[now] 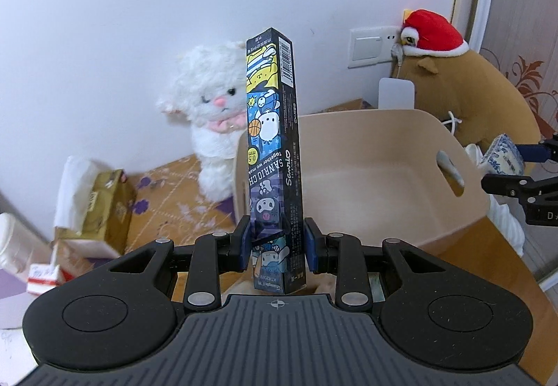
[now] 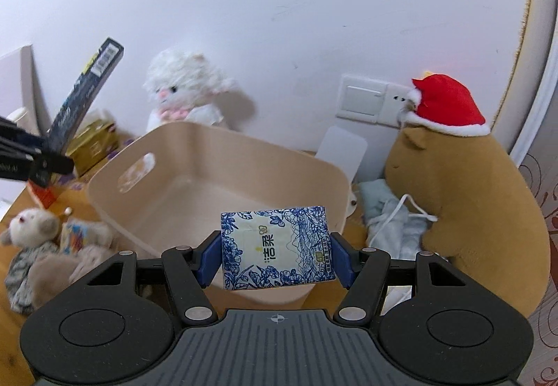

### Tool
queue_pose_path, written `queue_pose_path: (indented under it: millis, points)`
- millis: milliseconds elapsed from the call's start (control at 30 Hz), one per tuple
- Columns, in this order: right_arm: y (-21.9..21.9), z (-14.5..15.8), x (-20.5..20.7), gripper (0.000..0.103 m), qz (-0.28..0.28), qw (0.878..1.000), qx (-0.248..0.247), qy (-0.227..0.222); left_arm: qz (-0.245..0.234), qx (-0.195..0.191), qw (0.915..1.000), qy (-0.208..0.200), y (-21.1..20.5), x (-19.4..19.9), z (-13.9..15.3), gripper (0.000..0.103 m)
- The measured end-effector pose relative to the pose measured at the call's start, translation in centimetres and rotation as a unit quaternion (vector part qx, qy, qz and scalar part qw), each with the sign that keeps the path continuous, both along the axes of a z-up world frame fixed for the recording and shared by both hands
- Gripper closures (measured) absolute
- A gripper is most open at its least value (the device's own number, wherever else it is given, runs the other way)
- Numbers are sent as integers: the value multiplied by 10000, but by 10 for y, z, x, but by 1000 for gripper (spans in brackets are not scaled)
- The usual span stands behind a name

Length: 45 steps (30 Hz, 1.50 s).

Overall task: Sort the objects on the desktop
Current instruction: 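Carry both boxes over the beige basket and open both tools to drop them, then withdraw both tools from the basket back toward the table clutter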

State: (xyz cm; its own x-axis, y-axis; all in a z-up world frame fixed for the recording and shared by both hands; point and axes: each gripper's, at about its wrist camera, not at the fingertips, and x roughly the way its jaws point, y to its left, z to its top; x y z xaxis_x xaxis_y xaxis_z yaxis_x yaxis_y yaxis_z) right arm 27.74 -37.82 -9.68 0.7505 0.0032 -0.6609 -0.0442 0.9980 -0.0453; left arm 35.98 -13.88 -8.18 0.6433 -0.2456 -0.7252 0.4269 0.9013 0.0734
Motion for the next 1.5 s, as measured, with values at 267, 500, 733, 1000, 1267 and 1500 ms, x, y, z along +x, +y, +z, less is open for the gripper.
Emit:
queue_pose_path:
  millis: [267,500,733,1000,1267,1500]
  points:
    - [-10,-12,32,42,-318,9991,265,114,-302,173,9994,44,-38,29,-19,73]
    - [-4,-28,67,42,-287,9987,94,411,-328,353,9965,685,-64,59,-53,73]
    - [13,-50,90,41,-185,9965,-174,799,-494,731,9903,1074,-76,72,-89,73]
    - [15,-71,93,34,-229,9929,-298,1126,-551,688,9894,1153,-75,75,-98,52]
    - [13,-58,81,7,-180,9953,-333,894,-363,601,9938,867,-66,68,-82,35]
    - [12,-35,59,0,-86,9985,-94,542,-230,316,9973,616,-45,48,-51,32]
